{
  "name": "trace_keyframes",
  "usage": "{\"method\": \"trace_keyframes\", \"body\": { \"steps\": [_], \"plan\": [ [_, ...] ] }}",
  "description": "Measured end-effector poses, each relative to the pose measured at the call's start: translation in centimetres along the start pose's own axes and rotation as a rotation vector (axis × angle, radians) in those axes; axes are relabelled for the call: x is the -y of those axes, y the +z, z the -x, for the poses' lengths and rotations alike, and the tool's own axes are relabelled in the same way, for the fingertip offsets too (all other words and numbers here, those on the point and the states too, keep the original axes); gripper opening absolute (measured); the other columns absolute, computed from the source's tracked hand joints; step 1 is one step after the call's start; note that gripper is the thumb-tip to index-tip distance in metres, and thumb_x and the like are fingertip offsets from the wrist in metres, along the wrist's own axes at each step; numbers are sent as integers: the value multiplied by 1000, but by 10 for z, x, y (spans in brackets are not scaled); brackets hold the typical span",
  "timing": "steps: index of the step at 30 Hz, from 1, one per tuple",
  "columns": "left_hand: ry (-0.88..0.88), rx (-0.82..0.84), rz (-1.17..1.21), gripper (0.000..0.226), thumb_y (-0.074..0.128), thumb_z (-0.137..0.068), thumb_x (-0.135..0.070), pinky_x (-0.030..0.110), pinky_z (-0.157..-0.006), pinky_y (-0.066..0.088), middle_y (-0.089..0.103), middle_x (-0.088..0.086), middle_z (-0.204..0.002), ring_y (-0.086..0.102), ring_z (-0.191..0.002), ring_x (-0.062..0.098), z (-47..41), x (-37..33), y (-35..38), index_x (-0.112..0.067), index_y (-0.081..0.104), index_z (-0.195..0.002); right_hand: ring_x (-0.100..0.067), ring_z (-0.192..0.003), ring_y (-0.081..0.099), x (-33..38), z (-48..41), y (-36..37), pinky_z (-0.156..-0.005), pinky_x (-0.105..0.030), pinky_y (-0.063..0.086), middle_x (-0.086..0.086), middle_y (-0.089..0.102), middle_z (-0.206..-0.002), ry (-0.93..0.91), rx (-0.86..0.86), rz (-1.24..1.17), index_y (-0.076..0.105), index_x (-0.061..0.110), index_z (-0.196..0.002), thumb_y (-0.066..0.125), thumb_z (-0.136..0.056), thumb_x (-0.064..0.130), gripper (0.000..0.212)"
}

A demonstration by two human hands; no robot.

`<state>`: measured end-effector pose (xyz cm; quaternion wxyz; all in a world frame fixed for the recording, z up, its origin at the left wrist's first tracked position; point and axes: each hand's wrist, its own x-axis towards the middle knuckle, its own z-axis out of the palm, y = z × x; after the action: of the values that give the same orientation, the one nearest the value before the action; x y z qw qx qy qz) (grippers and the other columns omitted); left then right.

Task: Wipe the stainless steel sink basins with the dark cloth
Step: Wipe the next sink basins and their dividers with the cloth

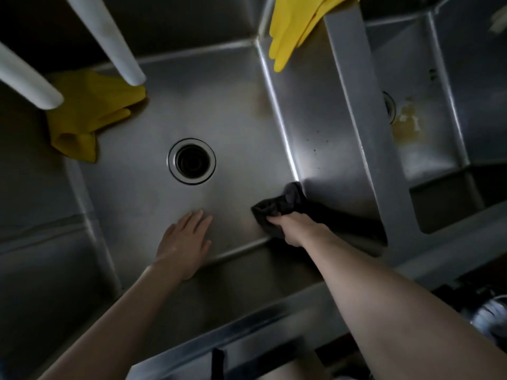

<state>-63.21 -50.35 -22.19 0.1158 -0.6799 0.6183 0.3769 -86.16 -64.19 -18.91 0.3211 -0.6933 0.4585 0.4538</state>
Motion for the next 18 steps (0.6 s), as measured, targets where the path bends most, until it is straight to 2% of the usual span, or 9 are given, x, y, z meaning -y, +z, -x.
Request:
{"method": "trace_keyframes", "body": {
  "steps": [3, 7, 14, 16, 18],
  "plan": [
    [-7, 8, 23, 61, 37, -98, -40, 42, -117, 21, 10, -2, -161, 9, -147, 19, 18, 15, 3, -24, 13, -152, -33, -133, 39, 34, 4, 1, -108, -39, 33, -6, 36, -150, -46, 119, 12, 36, 41, -143, 35, -100, 37, 43],
    [-29, 16, 32, 61, 38, -97, -40, 42, -117, 22, 13, 0, -160, 12, -147, 20, 34, 34, 8, -23, 15, -151, -32, -134, 38, 77, 16, 0, -105, -39, 33, -7, 37, -149, -134, 201, 75, 36, 38, -144, 35, -101, 21, 46],
    [-67, 11, 45, 61, 39, -97, -39, 41, -116, 24, 13, -2, -160, 12, -147, 19, 47, 47, 8, -24, 15, -152, -29, -126, 48, 138, 19, 18, -98, -37, 38, -7, 46, -143, -213, 233, 104, 42, 30, -142, 39, -98, 14, 47],
    [-66, 13, 48, 62, 39, -97, -38, 41, -116, 24, 13, -2, -160, 13, -147, 19, 50, 47, 5, -24, 15, -152, -29, -127, 47, 139, 20, 18, -98, -35, 36, -7, 46, -143, -192, 256, 100, 41, 28, -143, 38, -100, 22, 43],
    [-53, 2, 54, 61, 39, -97, -39, 42, -116, 25, 15, -1, -160, 15, -146, 20, 53, 46, 2, -23, 17, -151, -30, -128, 45, 130, 22, 12, -99, -35, 34, -8, 43, -146, -155, 276, 78, 38, 30, -144, 35, -97, 49, 51]
  ]
}}
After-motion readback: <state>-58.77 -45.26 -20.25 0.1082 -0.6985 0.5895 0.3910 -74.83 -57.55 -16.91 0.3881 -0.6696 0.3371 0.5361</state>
